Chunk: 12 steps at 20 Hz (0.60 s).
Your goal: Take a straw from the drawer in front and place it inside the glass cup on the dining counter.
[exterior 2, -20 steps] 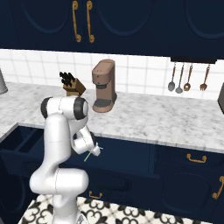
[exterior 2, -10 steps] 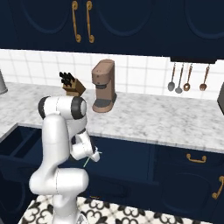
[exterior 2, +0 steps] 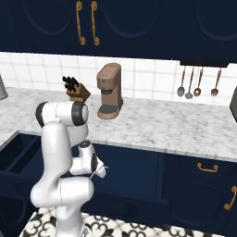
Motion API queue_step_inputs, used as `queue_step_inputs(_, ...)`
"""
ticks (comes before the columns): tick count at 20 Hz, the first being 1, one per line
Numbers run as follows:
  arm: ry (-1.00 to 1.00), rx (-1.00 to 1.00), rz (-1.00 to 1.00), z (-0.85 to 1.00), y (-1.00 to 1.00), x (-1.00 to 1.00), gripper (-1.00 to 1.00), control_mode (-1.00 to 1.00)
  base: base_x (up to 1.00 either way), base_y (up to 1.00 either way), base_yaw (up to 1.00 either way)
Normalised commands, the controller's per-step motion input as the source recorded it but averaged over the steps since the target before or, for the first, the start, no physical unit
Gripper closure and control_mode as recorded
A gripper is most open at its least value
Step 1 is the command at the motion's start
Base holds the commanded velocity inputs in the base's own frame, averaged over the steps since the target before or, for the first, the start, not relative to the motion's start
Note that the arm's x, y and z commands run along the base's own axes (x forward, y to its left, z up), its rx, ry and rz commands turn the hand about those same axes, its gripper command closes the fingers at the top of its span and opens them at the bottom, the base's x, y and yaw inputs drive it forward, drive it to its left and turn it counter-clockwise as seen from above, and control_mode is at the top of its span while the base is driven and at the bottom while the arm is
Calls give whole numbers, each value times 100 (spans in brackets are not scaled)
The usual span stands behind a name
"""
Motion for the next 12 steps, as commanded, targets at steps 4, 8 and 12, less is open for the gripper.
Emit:
queue_step_inputs(4, -29, 1, 0, 35, 0, -69, 100, -100, 0, 0, 0)
queue_step_inputs(8, -21, 4, 0, 94, 0, -42, 100, -100, 0, 0, 0)
queue_step_inputs(12, -11, 7, 0, 100, -5, -23, 100, -100, 0, 0, 0)
